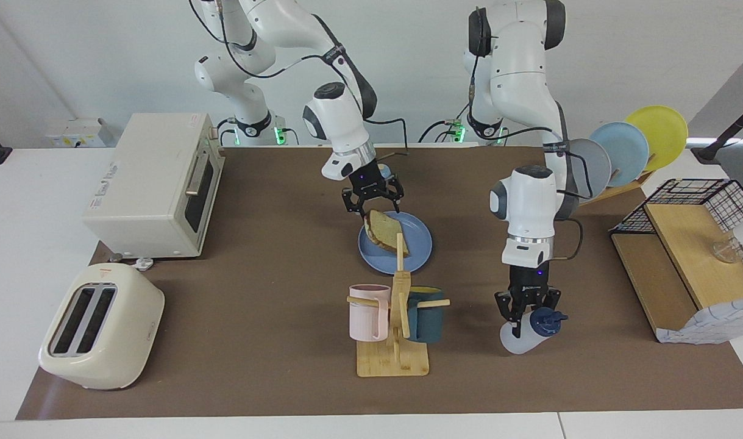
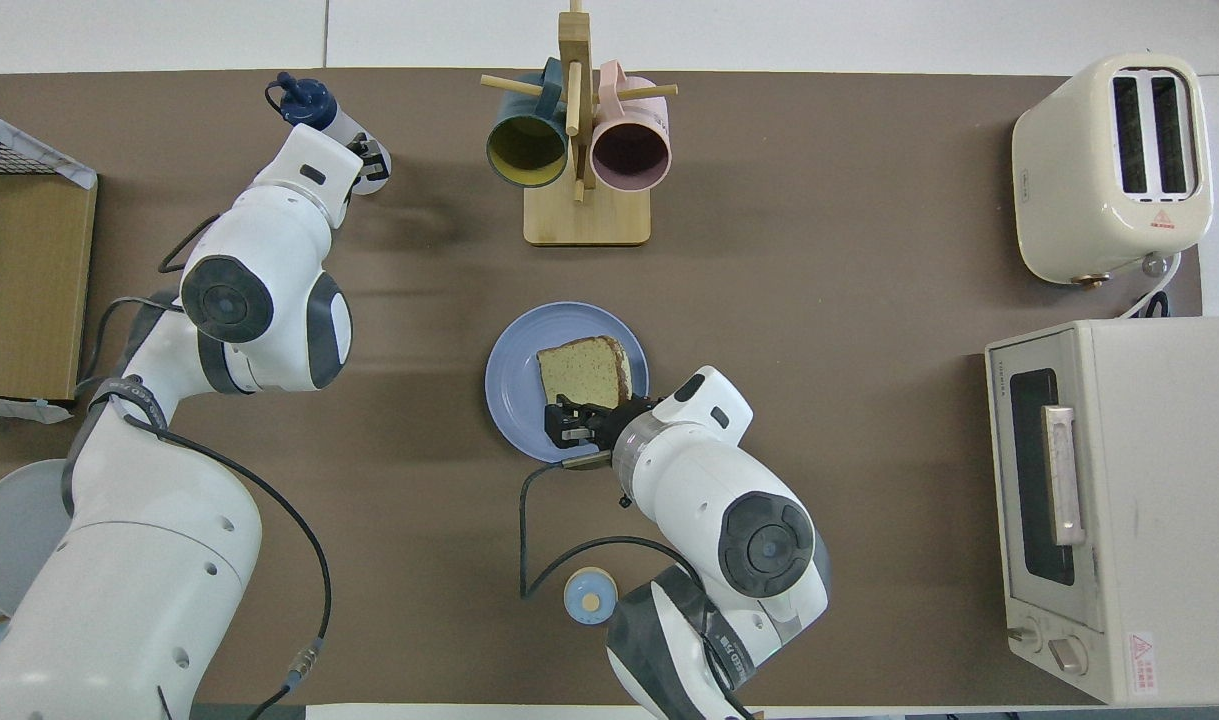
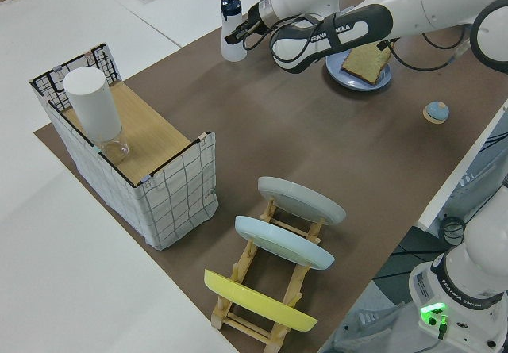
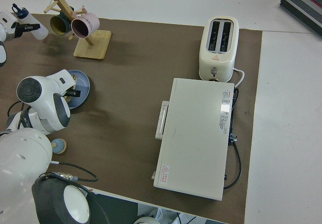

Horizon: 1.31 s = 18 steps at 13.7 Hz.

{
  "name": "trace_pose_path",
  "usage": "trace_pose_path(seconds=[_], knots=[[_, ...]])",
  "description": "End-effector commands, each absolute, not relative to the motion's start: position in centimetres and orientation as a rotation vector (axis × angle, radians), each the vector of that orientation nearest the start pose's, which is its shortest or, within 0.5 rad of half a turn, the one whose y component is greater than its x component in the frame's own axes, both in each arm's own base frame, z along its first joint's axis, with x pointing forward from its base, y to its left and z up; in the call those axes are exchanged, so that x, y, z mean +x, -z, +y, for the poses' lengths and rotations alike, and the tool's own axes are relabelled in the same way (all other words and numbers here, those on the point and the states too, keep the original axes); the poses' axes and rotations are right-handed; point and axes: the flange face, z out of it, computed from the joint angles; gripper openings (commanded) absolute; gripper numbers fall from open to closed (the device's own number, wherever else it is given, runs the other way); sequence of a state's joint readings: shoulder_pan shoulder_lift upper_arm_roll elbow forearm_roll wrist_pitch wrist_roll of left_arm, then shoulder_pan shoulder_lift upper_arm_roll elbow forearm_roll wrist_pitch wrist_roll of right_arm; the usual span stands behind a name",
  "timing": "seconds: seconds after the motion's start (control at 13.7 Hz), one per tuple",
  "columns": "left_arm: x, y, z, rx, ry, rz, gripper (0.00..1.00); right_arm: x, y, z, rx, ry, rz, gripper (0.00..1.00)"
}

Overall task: Put bread on plate and add seasoning
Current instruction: 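Carry the bottle over the plate with the left gripper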

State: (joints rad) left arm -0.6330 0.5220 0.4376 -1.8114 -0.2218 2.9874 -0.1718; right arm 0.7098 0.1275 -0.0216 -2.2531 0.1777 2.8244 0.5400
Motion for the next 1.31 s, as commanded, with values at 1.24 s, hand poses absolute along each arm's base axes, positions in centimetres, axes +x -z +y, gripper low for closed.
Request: trace_pose_path(seconds=[1.24], knots=[[54.9, -57.3, -12.8, -3.005, 0.242, 1.21, 0.0, 55.2, -53.9, 30.5, -2.616, 0.007, 0.29, 1.0]])
